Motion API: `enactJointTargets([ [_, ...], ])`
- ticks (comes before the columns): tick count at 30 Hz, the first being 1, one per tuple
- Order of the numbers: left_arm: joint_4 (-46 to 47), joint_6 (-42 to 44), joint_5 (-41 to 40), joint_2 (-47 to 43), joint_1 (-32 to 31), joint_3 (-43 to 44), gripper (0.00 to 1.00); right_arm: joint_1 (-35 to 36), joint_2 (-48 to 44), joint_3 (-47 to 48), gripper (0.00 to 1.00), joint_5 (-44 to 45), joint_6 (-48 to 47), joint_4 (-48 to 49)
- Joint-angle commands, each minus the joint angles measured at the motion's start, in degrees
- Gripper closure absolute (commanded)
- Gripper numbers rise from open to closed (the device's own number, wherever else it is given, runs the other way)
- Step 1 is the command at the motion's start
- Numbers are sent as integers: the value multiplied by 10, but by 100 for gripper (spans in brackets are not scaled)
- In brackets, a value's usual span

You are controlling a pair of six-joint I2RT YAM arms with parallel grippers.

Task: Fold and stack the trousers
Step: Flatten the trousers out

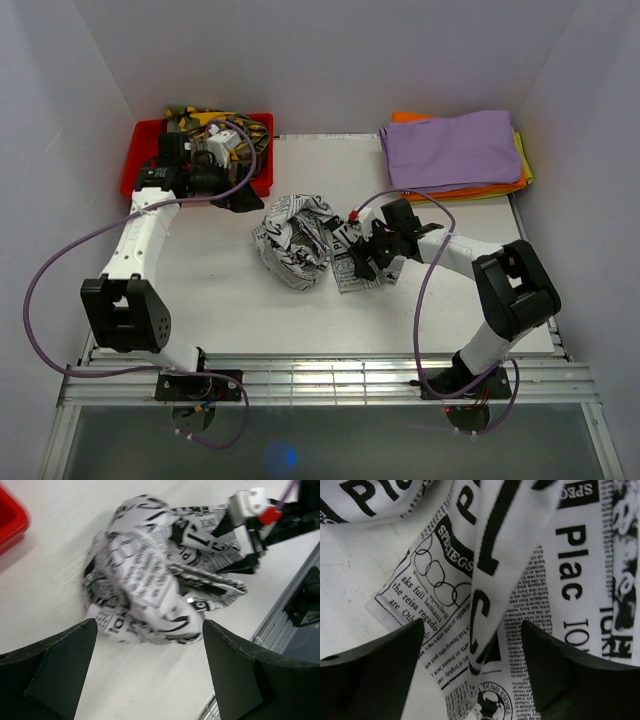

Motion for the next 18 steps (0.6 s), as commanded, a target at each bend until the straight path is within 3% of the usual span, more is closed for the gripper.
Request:
enactJointTargets([
  [1, -1, 47, -64, -52, -107, -20, 4, 11, 29, 42, 22, -17, -14, 10],
  [2, 2, 44, -81, -60, -126, -26, 4, 12, 31, 46, 28, -18, -12, 7],
  [3, 8, 36, -90, -61, -158, -37, 4, 12, 35, 50, 43, -21, -9, 5],
  [4, 31, -9, -135, -52, -212, -50, 2, 11, 26, 57, 74, -28, -2, -9],
  [6, 42, -23, -156, -48, -241, -57, 2, 11, 16, 57, 90, -31, 8, -13],
  [10, 74, -85, -229, -28, -292, -70, 2, 12, -19, 49, 92, -52, 30, -24],
  [18, 93, -209, -310, 41, -310, -43, 2, 15, -78, 23, 92, -81, 45, -33],
])
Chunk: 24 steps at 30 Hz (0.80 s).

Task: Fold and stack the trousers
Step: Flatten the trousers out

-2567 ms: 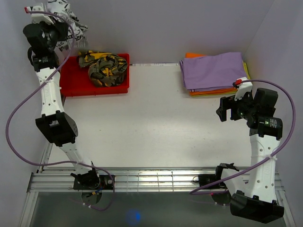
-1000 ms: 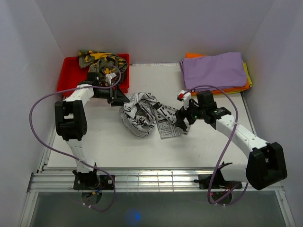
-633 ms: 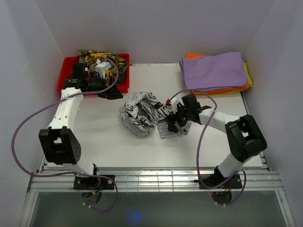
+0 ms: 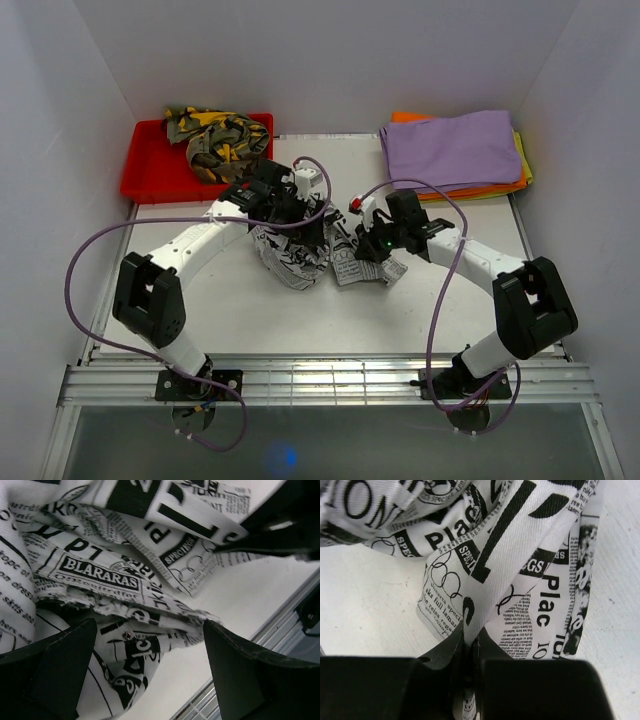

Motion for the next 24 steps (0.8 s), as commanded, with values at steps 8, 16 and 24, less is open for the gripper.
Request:
enactJointTargets([
  [8, -3, -35, -127, 69, -1, 29, 41, -7, -87, -14, 92, -13, -13, -49],
  [16, -110, 77, -33, -8, 115, 68, 100, -133, -145, 2, 92, -30, -52, -161],
  [24, -215, 454, 106, -141, 263, 57, 100, -285, -190, 18, 92, -11, -230, -342],
])
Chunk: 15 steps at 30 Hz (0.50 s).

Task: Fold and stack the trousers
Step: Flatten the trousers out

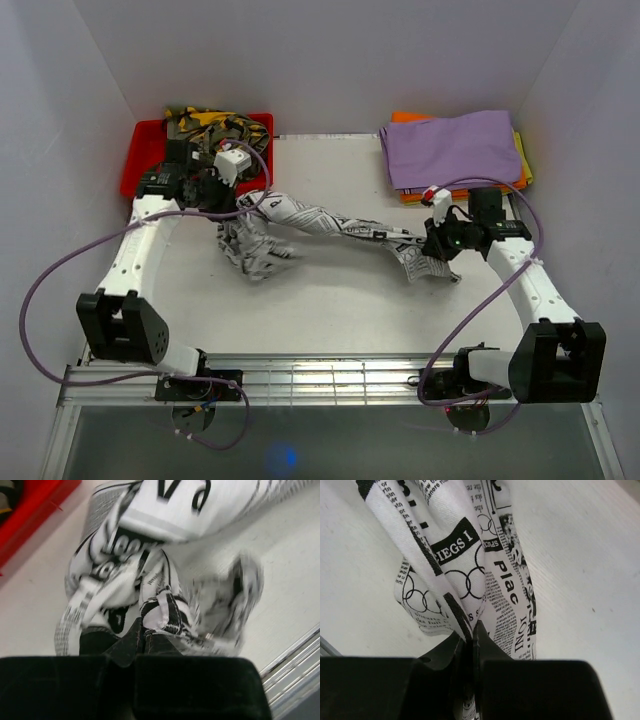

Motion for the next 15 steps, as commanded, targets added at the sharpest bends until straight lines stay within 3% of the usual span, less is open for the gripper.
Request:
enactJointTargets([
  [1, -55, 227, 74, -95, 38, -8, 100, -67, -21, 23, 92, 9, -129, -130],
  [3, -46, 288, 68, -127, 87, -57, 96, -101, -29, 16, 92, 19, -182, -154],
  [5, -17, 291, 28, -145, 114, -92, 87, -131, -34, 10, 92, 23, -204, -174],
  [6, 16, 283, 13, -146, 123, -118, 75, -138, -35, 7, 92, 23, -224, -182],
  [10, 46, 177, -31, -103, 172, -102, 60, -147, -47, -5, 92, 16, -240, -209],
  [15, 77, 60, -38, -30, 226, -41, 56, -151, -59, -26, 92, 41, -268, -210],
])
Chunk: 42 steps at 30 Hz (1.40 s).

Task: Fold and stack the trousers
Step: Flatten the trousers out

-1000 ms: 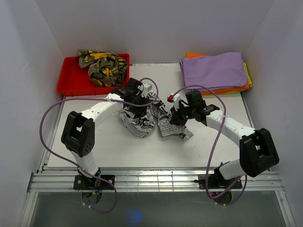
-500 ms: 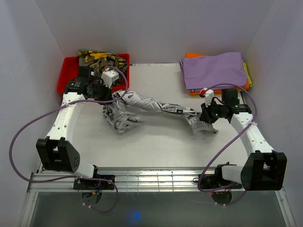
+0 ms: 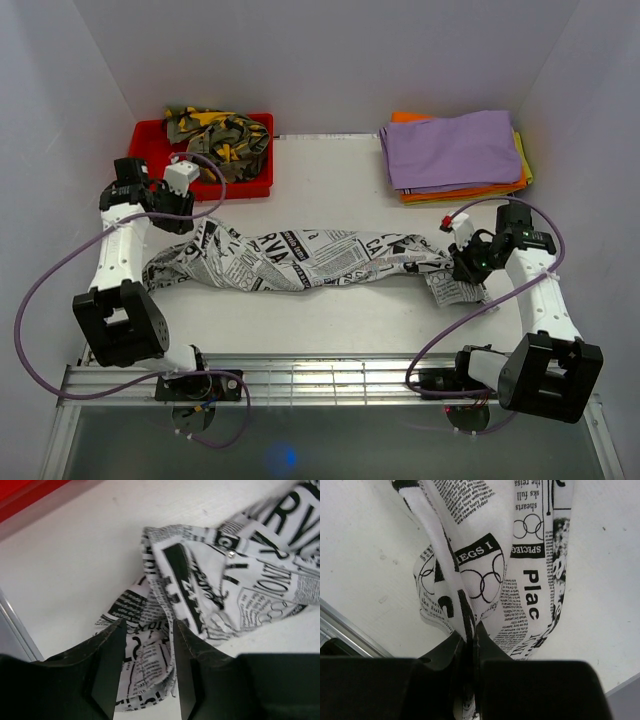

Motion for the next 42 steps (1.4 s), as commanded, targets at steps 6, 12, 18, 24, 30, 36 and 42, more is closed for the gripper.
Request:
enactJointTargets([
  [6, -18, -75, 106, 42, 86, 120, 44, -20, -17, -11, 92, 21, -70, -31],
  [12, -61, -26, 181, 78, 86, 120, 2, -21, -14, -14, 92, 19, -81, -38],
  [18, -36, -61, 169, 145, 27, 147, 2, -22, -13, -11, 92, 35, -93, -37],
  [24, 65, -104, 14, 166, -42, 91, 2, -22, -17, -3, 92, 40, -103, -33],
  [30, 104, -128, -67, 198, -61, 68, 2, -25, -11, 4, 92, 59, -110, -17],
  [36, 93, -143, -53, 174, -60, 64, 44, -38, -10, 3, 92, 68, -126, -13],
  [42, 63, -187, 55, 102, -1, 103, 100, -64, -29, 1, 92, 89, -156, -16],
])
